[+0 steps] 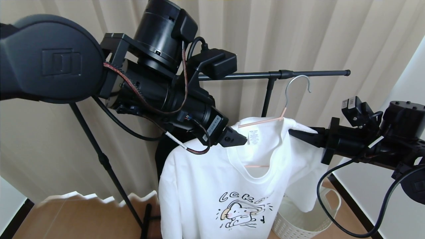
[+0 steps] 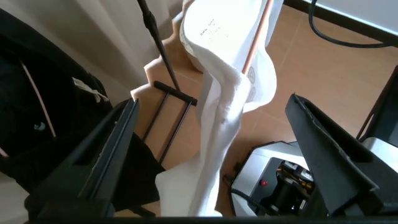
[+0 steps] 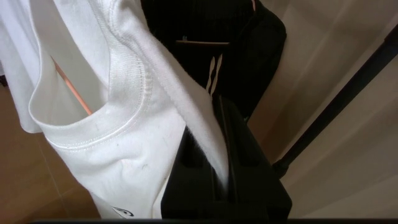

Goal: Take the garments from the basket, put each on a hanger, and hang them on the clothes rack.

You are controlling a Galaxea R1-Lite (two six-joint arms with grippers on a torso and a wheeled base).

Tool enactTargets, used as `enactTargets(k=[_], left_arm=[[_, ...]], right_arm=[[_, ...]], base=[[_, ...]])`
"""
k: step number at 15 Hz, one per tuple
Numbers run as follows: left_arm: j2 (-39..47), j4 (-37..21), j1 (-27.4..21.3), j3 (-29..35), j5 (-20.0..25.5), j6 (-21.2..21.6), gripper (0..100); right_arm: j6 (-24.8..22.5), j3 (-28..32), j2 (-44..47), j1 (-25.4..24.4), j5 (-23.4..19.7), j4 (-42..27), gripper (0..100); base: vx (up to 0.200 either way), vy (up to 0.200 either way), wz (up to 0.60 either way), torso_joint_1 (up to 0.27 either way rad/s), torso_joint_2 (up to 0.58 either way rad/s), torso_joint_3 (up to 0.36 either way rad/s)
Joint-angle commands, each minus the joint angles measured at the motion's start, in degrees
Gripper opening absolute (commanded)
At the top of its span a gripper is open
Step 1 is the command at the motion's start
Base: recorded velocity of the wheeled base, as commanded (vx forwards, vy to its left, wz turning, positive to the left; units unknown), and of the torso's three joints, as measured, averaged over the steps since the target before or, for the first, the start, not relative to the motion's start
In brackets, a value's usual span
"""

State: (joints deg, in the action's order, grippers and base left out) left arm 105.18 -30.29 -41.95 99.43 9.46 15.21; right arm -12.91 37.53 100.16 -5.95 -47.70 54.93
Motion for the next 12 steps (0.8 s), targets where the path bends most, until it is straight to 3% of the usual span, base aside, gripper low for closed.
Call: enactTargets(k=[1,12], left_arm=[[2.2,-0.1,-0.8,1.3,-0.1,0.0,100],[2.8,0.0,-2.2,0.2,-0.3,0.0,100]], right_arm=[[0.0,0.0,-0.4,0.0,0.0,0.0,0],[0.0,0.0,-2.1,0.1,0.1,0.1,0]], base=[[0.0,0.0,0.0,0.0,0.0,0.0],[0.0,0.0,0.0,0.0,0.0,0.0]])
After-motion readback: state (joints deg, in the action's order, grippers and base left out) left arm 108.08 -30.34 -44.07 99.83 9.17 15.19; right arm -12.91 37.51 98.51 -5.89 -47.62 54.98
